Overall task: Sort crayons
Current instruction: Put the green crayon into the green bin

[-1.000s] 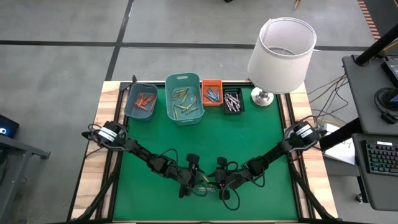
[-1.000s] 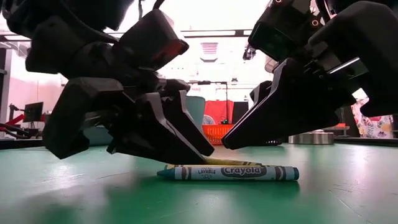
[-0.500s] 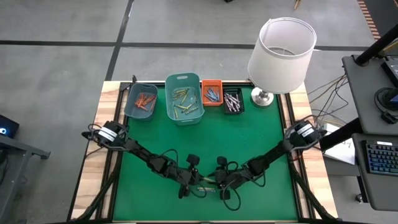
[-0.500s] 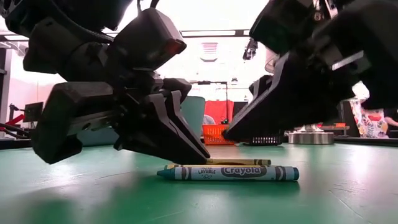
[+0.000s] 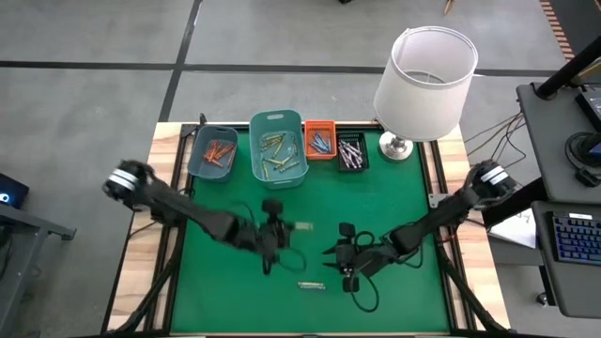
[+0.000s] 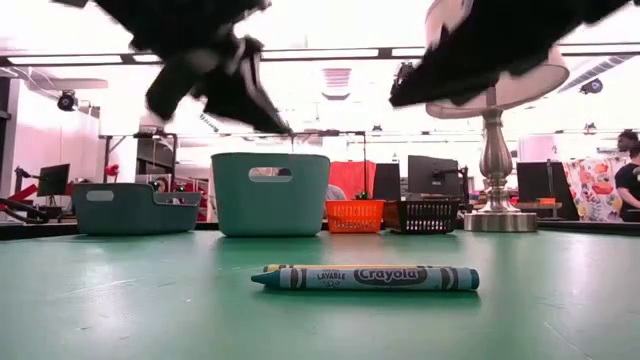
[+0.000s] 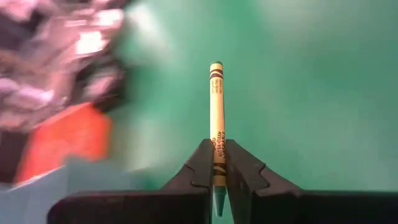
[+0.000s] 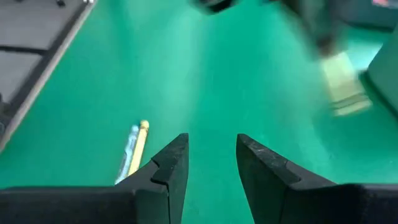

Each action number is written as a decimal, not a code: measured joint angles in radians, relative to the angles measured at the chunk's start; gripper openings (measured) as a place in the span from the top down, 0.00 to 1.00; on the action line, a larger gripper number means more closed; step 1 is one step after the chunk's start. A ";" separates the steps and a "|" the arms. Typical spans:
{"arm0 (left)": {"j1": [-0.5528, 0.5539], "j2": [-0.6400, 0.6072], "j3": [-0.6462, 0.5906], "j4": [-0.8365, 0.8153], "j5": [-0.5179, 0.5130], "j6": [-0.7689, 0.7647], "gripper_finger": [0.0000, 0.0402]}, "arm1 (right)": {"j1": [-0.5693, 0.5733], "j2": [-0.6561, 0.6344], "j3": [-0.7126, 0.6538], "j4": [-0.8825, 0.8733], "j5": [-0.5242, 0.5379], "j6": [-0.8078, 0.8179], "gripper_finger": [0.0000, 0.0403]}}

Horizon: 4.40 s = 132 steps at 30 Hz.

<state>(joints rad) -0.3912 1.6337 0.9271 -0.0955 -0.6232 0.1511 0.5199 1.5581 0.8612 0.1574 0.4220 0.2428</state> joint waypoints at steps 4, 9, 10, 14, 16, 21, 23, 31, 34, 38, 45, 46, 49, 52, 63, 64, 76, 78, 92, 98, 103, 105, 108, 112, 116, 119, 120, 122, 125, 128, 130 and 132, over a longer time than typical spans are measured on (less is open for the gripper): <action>0.123 -0.174 0.049 -0.164 -0.011 0.047 1.00 | -0.001 -0.064 0.000 -0.010 0.011 -0.019 0.69; 0.357 -0.290 0.097 -0.250 0.034 0.138 1.00 | -0.002 -0.101 0.000 -0.016 0.036 -0.045 0.69; 0.410 -0.294 0.105 -0.254 0.071 0.144 1.00 | -0.002 -0.104 0.000 -0.017 0.048 -0.047 0.69; 0.606 -0.272 0.128 -0.274 0.206 0.115 1.00 | -0.002 -0.104 0.000 -0.019 0.079 -0.063 0.69; 0.682 -0.245 0.145 -0.312 0.215 0.075 1.00 | -0.004 -0.104 0.000 -0.020 0.080 -0.070 0.69; 0.810 -0.157 0.228 -0.435 0.274 0.021 1.00 | -0.004 -0.103 0.000 -0.026 0.086 -0.081 0.70; 0.838 -0.108 0.277 -0.489 0.277 0.019 1.00 | -0.006 -0.103 0.000 -0.027 0.102 -0.088 0.71; 0.897 0.129 0.513 -0.762 0.267 0.070 1.00 | -0.012 -0.103 0.000 -0.029 0.105 -0.105 0.74; 0.904 0.197 0.574 -0.810 0.266 0.099 1.00 | -0.012 -0.103 0.000 -0.035 0.105 -0.104 0.74; 0.909 0.260 0.619 -0.825 0.266 0.105 1.00 | -0.012 -0.102 0.000 -0.041 0.105 -0.103 0.74; 0.911 0.290 0.633 -0.819 0.214 0.099 0.90 | -0.012 -0.102 0.000 -0.045 0.103 -0.104 0.75; 0.911 0.288 0.633 -0.819 0.214 0.096 0.87 | -0.012 -0.102 0.000 -0.045 0.103 -0.102 0.75; 0.908 0.271 0.633 -0.819 0.214 0.073 0.81 | -0.012 -0.102 0.000 -0.046 0.103 -0.083 0.74; 0.891 0.240 0.633 -0.818 0.214 0.044 0.77 | -0.012 -0.102 0.000 -0.048 0.103 -0.070 0.74; 0.635 0.057 0.610 -0.770 0.221 -0.130 0.74 | -0.012 -0.101 0.000 -0.049 0.056 0.084 0.75; 0.596 0.036 0.602 -0.755 0.220 -0.142 0.73 | -0.012 -0.099 0.000 -0.048 0.046 0.098 0.75; 0.032 -0.058 0.516 -0.584 -0.128 -0.375 0.73 | -0.007 -0.001 0.000 -0.009 -0.050 0.219 0.77; -0.054 -0.046 0.509 -0.567 -0.180 -0.421 0.73 | -0.006 0.015 0.000 -0.010 -0.067 0.243 0.77; -0.372 0.121 0.499 -0.520 -0.428 -0.659 0.73 | 0.017 0.158 0.056 0.058 -0.127 0.336 0.76; -0.376 0.184 0.499 -0.520 -0.346 -0.660 0.73 | 0.045 0.226 0.179 -0.074 -0.127 0.328 0.78; -0.392 0.208 0.497 -0.527 -0.311 -0.661 0.74 | 0.061 0.296 0.325 -0.294 -0.120 0.340 0.79; -0.406 0.212 0.496 -0.526 -0.303 -0.660 0.75 | 0.063 0.324 0.380 -0.380 -0.116 0.340 0.80; -0.430 0.211 0.482 -0.525 -0.307 -0.662 0.78 | 0.064 0.366 0.456 -0.478 -0.112 0.340 0.81; -0.457 0.202 0.448 -0.506 -0.331 -0.678 0.80 | 0.062 0.416 0.534 -0.566 -0.106 0.337 0.80; -0.473 0.198 0.415 -0.492 -0.360 -0.697 0.81 | 0.062 0.446 0.572 -0.589 -0.103 0.332 0.77; -0.482 0.189 0.383 -0.455 -0.382 -0.687 0.81 | 0.060 0.454 0.586 -0.609 -0.094 0.329 0.73; -0.483 0.185 0.370 -0.438 -0.390 -0.681 0.81 | 0.060 0.454 0.587 -0.613 -0.087 0.329 0.72; -0.486 0.177 0.342 -0.412 -0.410 -0.670 0.81 | 0.055 0.454 0.587 -0.617 -0.078 0.329 0.70; -0.485 0.168 0.298 -0.364 -0.414 -0.658 0.81 | 0.048 0.454 0.587 -0.622 -0.078 0.322 0.67; -0.482 0.163 0.260 -0.345 -0.417 -0.666 0.81 | 0.040 0.454 0.587 -0.623 -0.078 0.320 0.65; -0.475 0.163 0.241 -0.348 -0.417 -0.688 0.81 | 0.036 0.454 0.587 -0.624 -0.078 0.315 0.64; -0.467 0.163 0.228 -0.335 -0.418 -0.710 0.81 | 0.034 0.454 0.586 -0.624 -0.078 0.312 0.63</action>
<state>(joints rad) -0.8583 1.7962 1.1549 -0.4305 -1.0412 -0.5585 0.5538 2.0125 1.4477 -0.4664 0.3443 0.5548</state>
